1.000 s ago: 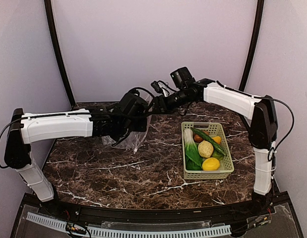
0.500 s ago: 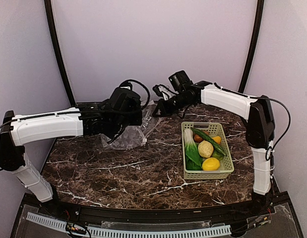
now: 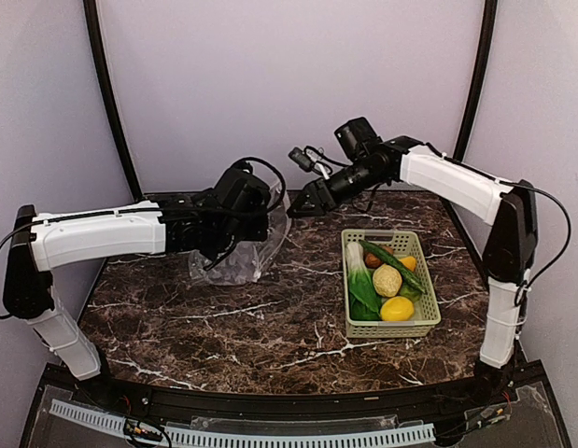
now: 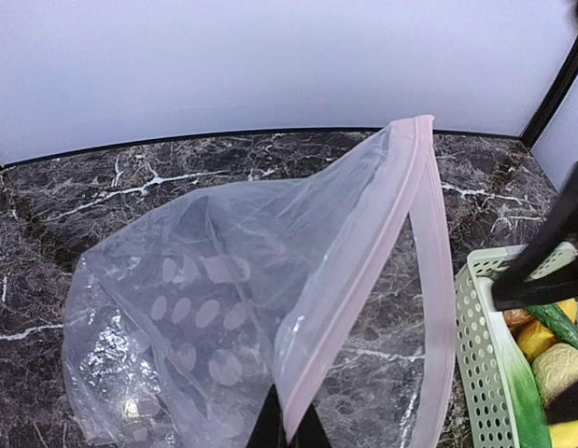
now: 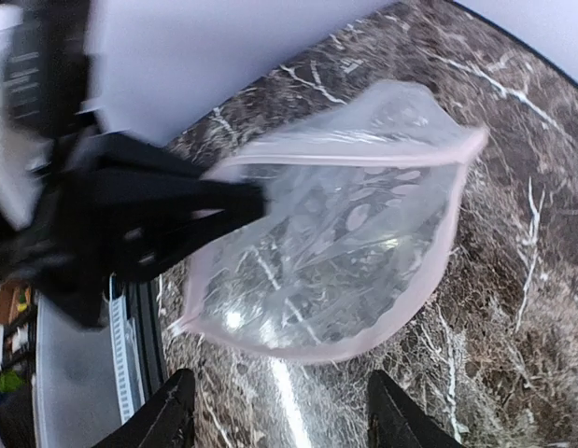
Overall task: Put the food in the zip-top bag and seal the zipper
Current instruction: Adjust the zipper food storage bag at the center of the board, then adjust the fake vegetable in the bin.
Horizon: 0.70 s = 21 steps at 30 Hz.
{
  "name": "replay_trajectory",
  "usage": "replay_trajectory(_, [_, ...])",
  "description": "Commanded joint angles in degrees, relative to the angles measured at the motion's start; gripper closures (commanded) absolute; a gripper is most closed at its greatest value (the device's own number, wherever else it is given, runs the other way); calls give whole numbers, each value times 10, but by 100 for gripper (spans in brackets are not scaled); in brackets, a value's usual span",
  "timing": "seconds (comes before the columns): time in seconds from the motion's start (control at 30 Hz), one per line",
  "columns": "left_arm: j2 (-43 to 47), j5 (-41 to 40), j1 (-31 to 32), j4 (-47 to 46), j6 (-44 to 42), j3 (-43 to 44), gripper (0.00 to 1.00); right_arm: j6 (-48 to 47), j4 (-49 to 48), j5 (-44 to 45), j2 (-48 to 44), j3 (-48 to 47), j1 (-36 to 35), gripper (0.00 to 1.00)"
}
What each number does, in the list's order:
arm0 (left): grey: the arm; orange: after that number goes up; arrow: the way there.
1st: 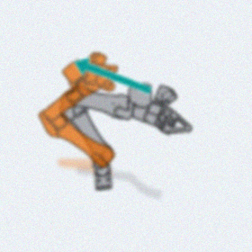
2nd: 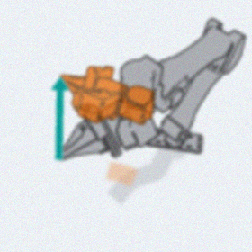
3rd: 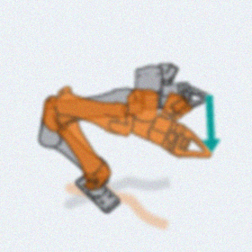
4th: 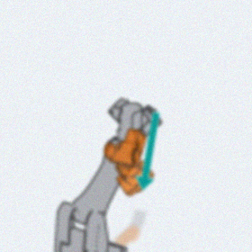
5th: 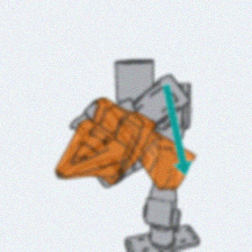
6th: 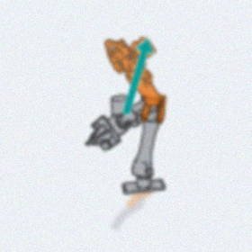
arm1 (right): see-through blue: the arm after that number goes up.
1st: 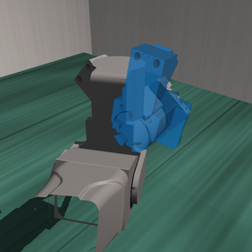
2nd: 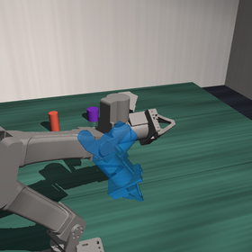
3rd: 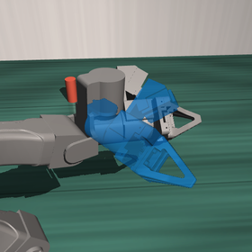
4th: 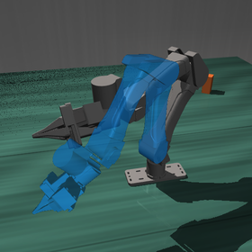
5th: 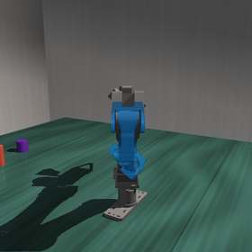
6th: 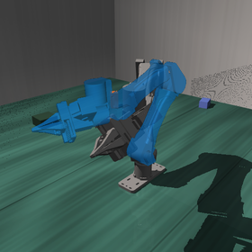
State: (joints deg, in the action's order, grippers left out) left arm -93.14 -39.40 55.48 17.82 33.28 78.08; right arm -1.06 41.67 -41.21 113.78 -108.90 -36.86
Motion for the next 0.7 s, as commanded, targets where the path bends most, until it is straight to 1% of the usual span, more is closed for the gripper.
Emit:
replay_trajectory(0.0, [-4, 29, -10, 20, -9, 7, 99, -157, 100, -84, -122, 47, 39, 38])
replay_trajectory(0.1, [-3, 48, -13, 10, -19, 0, 99, -200, 126, -58, -176, 115, 79, 37])
replay_trajectory(0.23, [0, 66, -17, -2, -29, -5, 99, -217, 142, 8, -208, 178, 139, 43])
replay_trajectory(0.33, [0, 77, -17, -2, -36, -5, 99, -233, 149, 96, -206, 201, 151, 51])
replay_trajectory(0.4, [-1, 85, -18, 3, -38, -1, 99, -232, 157, 130, -195, 204, 152, 56])
replay_trajectory(0.47, [-4, 95, -18, 12, -37, 6, 99, -221, 170, 122, -179, 201, 152, 58])
replay_trajectory(0.53, [-8, 105, -18, 24, -35, 14, 99, -217, 189, 87, -158, 196, 151, 59])
replay_trajectory(0.6, [-7, 111, -18, 30, -33, 16, 99, -217, 206, 55, -139, 196, 149, 58])
replay_trajectory(0.67, [-4, 112, -18, 33, -30, 12, 99, -241, 226, 42, -135, 199, 141, 55])
